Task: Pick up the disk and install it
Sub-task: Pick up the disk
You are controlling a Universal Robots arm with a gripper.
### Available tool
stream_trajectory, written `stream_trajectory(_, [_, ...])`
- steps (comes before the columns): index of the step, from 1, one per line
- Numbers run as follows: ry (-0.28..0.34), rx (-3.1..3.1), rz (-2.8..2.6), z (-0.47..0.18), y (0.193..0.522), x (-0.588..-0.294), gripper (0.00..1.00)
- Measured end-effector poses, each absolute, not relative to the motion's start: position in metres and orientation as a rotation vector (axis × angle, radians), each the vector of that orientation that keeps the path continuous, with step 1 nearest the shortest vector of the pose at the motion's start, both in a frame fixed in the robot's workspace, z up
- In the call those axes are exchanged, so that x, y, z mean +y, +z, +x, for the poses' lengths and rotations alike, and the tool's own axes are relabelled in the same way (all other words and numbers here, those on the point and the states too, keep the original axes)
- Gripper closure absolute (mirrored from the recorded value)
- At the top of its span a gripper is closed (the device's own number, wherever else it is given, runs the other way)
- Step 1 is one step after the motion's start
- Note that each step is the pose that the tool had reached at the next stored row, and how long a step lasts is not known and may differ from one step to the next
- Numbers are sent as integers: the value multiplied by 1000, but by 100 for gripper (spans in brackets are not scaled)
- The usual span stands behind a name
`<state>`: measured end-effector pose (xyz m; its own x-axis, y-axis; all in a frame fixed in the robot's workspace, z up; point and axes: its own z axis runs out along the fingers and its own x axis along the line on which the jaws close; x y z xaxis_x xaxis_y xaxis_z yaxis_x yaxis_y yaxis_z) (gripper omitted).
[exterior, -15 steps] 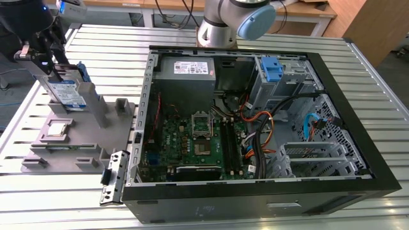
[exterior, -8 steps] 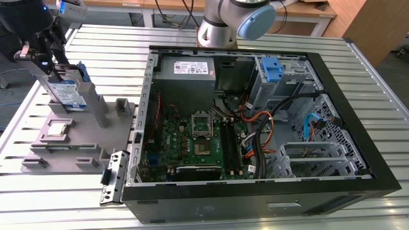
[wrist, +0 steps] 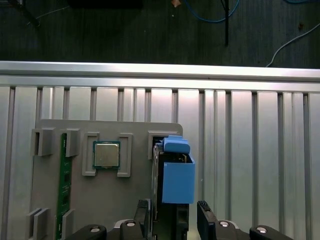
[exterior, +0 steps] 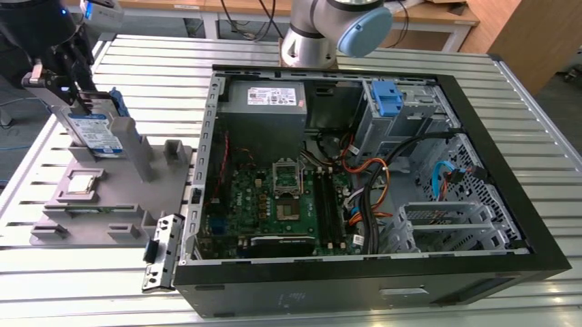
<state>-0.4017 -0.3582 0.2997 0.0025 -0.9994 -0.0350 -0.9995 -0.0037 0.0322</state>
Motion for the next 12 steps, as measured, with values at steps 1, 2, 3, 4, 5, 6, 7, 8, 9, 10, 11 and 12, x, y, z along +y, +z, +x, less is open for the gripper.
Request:
stream_trajectory(1, [75,2216,-2223,-402,300,-358,49])
stream_trajectory(2, [75,2216,-2223,-402,300,-358,49])
stream_trajectory(3, [75,2216,-2223,-402,300,-358,49])
stream_trajectory(4, [75,2216,-2223,-402,300,-358,49])
stream_trajectory(5, [75,2216,-2223,-402,300,-358,49])
stream_trajectory(6, [75,2216,-2223,-402,300,-358,49])
stream_trajectory(7, [75,2216,-2223,-402,300,-358,49])
stream_trajectory(8, [75,2216,-2223,-402,300,-358,49])
stream_trajectory(9, [75,2216,-2223,-402,300,-359,49])
stream_trajectory(10, [75,2216,-2223,-402,300,-359,49])
stream_trajectory(11, [75,2216,-2223,-402,300,-359,49])
stream_trajectory(12, [75,2216,-2223,-402,300,-359,49])
